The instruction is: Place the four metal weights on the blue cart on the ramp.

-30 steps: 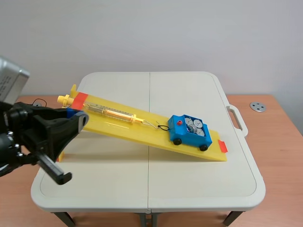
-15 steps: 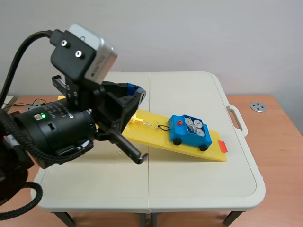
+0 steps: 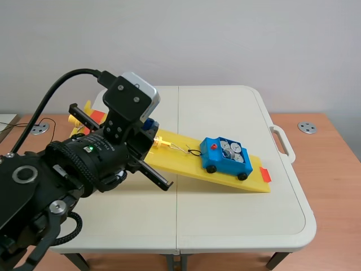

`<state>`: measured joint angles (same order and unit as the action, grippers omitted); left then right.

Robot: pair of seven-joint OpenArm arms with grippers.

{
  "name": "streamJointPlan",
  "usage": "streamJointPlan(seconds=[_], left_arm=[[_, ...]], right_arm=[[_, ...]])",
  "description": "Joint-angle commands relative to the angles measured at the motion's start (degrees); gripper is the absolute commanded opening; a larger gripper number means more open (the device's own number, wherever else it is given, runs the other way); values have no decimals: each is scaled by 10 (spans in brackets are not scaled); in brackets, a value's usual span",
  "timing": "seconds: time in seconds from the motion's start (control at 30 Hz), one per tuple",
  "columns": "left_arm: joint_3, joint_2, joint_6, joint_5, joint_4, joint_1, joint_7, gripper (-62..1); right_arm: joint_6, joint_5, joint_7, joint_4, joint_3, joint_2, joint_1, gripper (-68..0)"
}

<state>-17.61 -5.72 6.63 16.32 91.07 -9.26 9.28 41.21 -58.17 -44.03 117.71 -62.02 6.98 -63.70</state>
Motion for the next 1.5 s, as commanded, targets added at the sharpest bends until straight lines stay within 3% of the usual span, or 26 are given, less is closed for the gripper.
streamJointPlan(seconds=[0.0,0.13,0.27,1.47], left_arm=[[12,9,-45,-14,37,28,-47,-580],[12,9,-65,8,22,33,-46,-580],[12,9,-74,11,9,37,-47,-580],[12,9,-74,11,7,37,-52,-580]], right_arm=[[15,-40,34,44,-24,0,-23,-601],[15,-40,34,44,-24,0,-23,-601],[15,-40,33,44,-24,0,-23,-601],[15,-42,30,44,-24,0,-22,-601]])
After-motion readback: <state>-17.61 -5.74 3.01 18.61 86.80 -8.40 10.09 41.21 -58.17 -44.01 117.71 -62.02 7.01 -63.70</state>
